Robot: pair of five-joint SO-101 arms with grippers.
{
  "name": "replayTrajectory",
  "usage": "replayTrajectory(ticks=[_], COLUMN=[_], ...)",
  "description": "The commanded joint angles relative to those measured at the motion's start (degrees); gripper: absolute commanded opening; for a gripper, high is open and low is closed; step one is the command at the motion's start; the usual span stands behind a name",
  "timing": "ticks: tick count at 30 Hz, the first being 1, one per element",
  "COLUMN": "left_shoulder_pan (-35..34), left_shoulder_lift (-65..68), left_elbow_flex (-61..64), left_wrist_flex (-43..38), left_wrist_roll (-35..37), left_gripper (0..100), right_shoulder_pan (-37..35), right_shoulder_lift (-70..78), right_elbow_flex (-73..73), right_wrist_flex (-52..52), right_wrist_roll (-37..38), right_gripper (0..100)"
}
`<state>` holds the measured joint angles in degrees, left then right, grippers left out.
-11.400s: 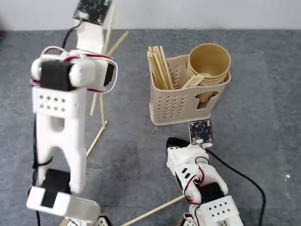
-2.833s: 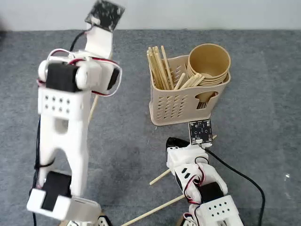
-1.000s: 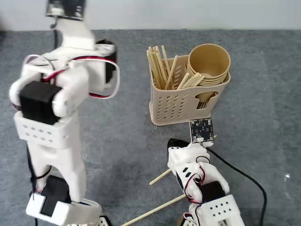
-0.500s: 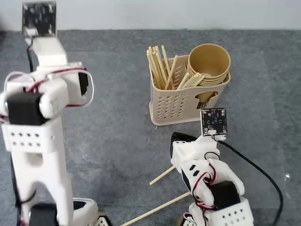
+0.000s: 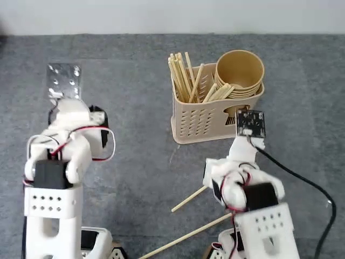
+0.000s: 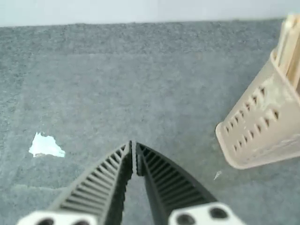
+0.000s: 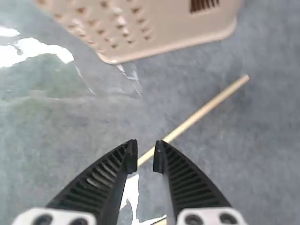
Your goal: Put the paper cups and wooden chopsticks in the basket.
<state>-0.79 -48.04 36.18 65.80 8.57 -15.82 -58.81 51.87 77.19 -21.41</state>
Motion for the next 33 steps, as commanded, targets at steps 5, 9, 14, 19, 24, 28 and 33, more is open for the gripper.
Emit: replayTrajectory(ticks=[5, 9, 14, 19, 24, 28, 33], left_shoulder_pan=[-5.54, -6.86, -9.05, -9.58, -9.49, -9.32, -9.41], left_shoulder_lift=[-2.99, -2.99, -3.08, -3.08, -3.08, -3.08, -3.08], left_elbow_flex=[9.36, 14.46, 19.21, 25.01, 30.11, 32.48, 32.75], left_wrist_flex=[-8.62, -12.13, -15.30, -20.04, -25.23, -27.16, -27.08], left_wrist_roll=[-1.93, -1.76, -1.76, -1.76, -1.58, -1.58, -1.58], left_gripper=[1, 1, 1, 1, 1, 1, 1], right_shoulder_pan=[4.88, 7.43, 9.89, 12.00, 11.91, 12.00, 12.09], right_shoulder_lift=[13.23, 18.86, 26.59, 34.42, 40.13, 43.30, 46.37], right_elbow_flex=[-4.84, -4.84, -4.84, -5.19, -5.27, -5.27, -5.27], right_wrist_flex=[-1.71, -7.08, -11.30, -16.75, -21.32, -24.75, -27.74], right_wrist_roll=[-4.92, -5.54, -5.63, -8.26, -10.64, -11.43, -12.48], right_gripper=[7.2, 7.2, 7.2, 7.2, 7.2, 7.3, 7.3])
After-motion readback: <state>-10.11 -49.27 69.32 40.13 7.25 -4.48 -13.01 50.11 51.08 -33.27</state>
